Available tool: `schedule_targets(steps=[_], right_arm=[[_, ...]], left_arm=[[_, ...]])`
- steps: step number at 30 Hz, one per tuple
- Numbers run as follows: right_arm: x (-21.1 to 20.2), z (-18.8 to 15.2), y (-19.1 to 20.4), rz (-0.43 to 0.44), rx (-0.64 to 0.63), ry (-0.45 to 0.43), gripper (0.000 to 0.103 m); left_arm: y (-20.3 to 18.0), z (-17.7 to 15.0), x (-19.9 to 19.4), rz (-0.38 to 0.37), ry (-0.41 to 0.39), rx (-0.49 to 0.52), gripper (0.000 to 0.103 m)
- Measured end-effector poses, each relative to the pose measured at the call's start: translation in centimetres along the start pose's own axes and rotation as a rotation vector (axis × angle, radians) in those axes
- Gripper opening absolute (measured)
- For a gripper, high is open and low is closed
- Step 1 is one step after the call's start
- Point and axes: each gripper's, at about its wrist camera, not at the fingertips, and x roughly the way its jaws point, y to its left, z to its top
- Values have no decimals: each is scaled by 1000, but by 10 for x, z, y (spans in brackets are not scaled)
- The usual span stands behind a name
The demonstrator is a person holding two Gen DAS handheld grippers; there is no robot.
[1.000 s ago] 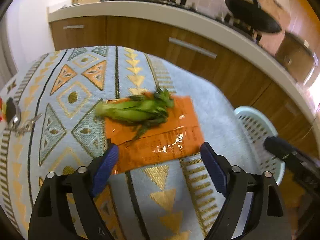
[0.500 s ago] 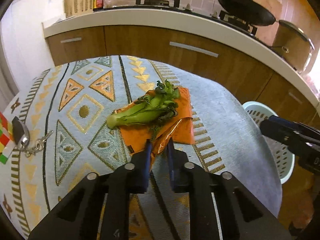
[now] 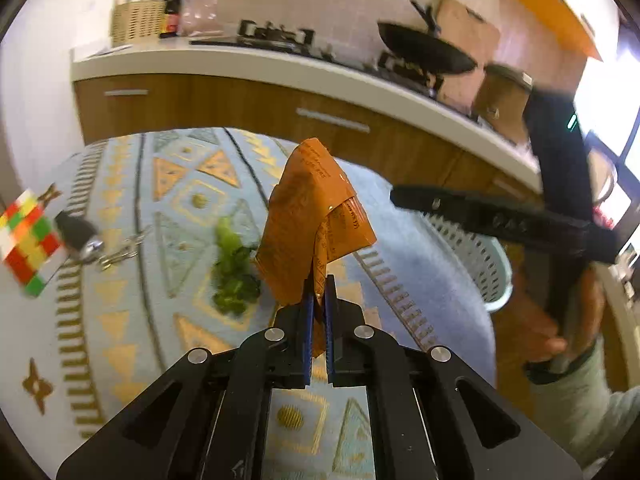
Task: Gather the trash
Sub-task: 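Grasp the second orange wrapper with the left tool and lift it, then pinch the green vegetable leaves with the right tool and lift them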
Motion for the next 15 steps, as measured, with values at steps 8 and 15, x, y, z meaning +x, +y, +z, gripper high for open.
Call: schedule_targets(steps=[8,15], right_arm=[[-8,-8,24,21,-28,4,45],[26,-22,67,96,-48,94,45]], left_arm=[[22,-14,-51,-30,-99,-78,3],[44,-44,-47,247,-6,-89,3]])
